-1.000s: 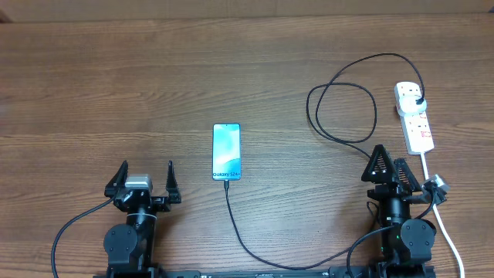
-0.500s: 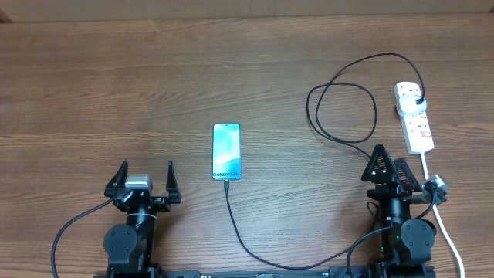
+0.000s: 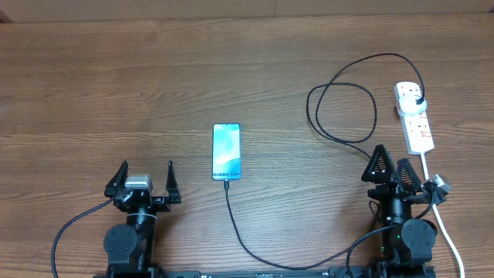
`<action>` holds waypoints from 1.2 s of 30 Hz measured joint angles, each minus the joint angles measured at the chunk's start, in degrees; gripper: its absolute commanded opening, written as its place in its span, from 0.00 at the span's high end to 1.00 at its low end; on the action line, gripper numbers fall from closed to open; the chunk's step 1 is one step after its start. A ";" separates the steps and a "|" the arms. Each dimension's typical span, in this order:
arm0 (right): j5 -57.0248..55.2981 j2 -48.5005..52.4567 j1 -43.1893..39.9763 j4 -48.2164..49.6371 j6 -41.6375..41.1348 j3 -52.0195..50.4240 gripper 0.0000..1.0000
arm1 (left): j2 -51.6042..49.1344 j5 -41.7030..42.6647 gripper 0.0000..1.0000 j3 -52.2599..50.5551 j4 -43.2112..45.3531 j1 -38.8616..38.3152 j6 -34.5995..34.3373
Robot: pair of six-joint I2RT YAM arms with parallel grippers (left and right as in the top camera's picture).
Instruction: Plug charger to phone and switch on socket
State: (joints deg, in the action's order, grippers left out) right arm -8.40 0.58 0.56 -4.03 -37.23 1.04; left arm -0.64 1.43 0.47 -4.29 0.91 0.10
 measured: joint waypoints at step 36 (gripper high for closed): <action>6.86 0.00 -2.08 -0.59 29.94 0.00 0.00 | 0.00 0.00 0.00 0.00 0.02 0.00 0.00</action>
State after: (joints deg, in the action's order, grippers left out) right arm -1.54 0.58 -1.52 -4.62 -7.29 1.04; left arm -0.64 1.43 0.47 -4.27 0.91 0.10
